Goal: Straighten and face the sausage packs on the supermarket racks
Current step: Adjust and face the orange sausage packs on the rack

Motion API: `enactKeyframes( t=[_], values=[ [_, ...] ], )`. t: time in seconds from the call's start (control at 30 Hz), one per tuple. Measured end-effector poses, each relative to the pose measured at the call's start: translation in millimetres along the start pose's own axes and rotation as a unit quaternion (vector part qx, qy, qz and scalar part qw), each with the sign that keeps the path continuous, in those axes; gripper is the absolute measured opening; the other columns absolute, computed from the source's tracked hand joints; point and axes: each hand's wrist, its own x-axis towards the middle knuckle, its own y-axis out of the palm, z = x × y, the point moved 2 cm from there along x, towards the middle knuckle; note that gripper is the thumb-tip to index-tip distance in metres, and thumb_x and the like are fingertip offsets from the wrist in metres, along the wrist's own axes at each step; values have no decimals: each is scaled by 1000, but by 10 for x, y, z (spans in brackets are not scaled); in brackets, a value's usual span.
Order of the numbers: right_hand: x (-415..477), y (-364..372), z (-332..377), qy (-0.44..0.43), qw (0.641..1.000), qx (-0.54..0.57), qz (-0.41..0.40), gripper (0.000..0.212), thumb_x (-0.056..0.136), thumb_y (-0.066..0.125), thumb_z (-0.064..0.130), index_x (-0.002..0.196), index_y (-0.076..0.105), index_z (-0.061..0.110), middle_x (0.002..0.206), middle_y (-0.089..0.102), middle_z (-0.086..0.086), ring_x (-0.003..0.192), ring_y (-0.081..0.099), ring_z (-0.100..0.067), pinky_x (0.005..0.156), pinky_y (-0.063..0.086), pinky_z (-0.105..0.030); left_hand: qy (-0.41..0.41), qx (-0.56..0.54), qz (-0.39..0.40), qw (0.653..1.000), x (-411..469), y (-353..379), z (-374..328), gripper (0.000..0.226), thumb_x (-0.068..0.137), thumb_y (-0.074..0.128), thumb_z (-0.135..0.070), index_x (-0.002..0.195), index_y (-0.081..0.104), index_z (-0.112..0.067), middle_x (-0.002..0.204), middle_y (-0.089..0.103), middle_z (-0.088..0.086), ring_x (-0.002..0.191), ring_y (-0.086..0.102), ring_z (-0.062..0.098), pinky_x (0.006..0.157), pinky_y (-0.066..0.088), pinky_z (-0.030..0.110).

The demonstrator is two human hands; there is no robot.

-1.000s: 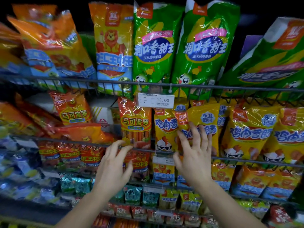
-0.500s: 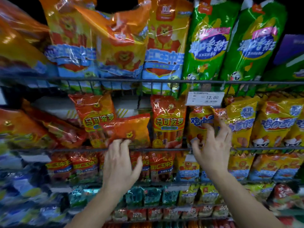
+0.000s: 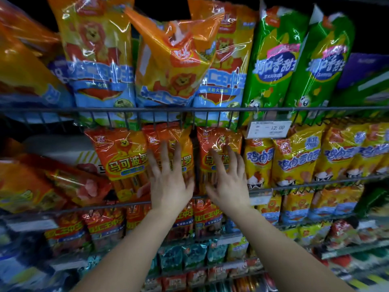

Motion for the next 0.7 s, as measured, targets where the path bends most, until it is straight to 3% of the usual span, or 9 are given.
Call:
enactKeyframes(
  t=[0.2,0.3,0.47,0.57,0.7],
  values=[
    [31,153,9,12,999,-31,-18,83,88,46,60,157,4,38,166,-3,-5,151,7,-37,113,29,-62,0,50,-10,999,13,88,-141,110,82,66,-51,156,-10,-21,162,-14,14,145,-11,51,113,25,61],
    [37,202,-31,2,999,-41,-10,100,83,57,64,156,-6,38,165,-12,-4,151,0,-36,114,28,-60,3,66,-7,998,28,88,-171,114,81,68,-52,155,-12,-21,162,-15,15,145,-11,51,113,27,60],
    [64,227,-21,0,999,-30,-17,100,84,61,60,157,-2,35,166,-10,-6,150,3,-40,104,39,-65,18,69,-7,997,121,137,-270,110,79,71,-48,155,-7,-31,164,-7,7,144,-3,48,107,36,61],
    [69,235,-39,-7,1000,-17,-10,101,83,61,59,157,-4,36,165,-14,-5,150,0,-41,99,42,-65,10,52,-3,999,144,171,-252,104,81,69,-44,154,-5,-37,164,-10,1,144,-7,44,102,43,59],
    [88,198,-58,-9,999,-30,-10,100,77,56,64,158,5,34,166,-3,-8,148,10,-42,90,46,-61,8,34,12,999,159,141,-234,99,83,68,-37,151,-4,-41,162,-14,-6,144,-13,40,96,47,59]
  ],
)
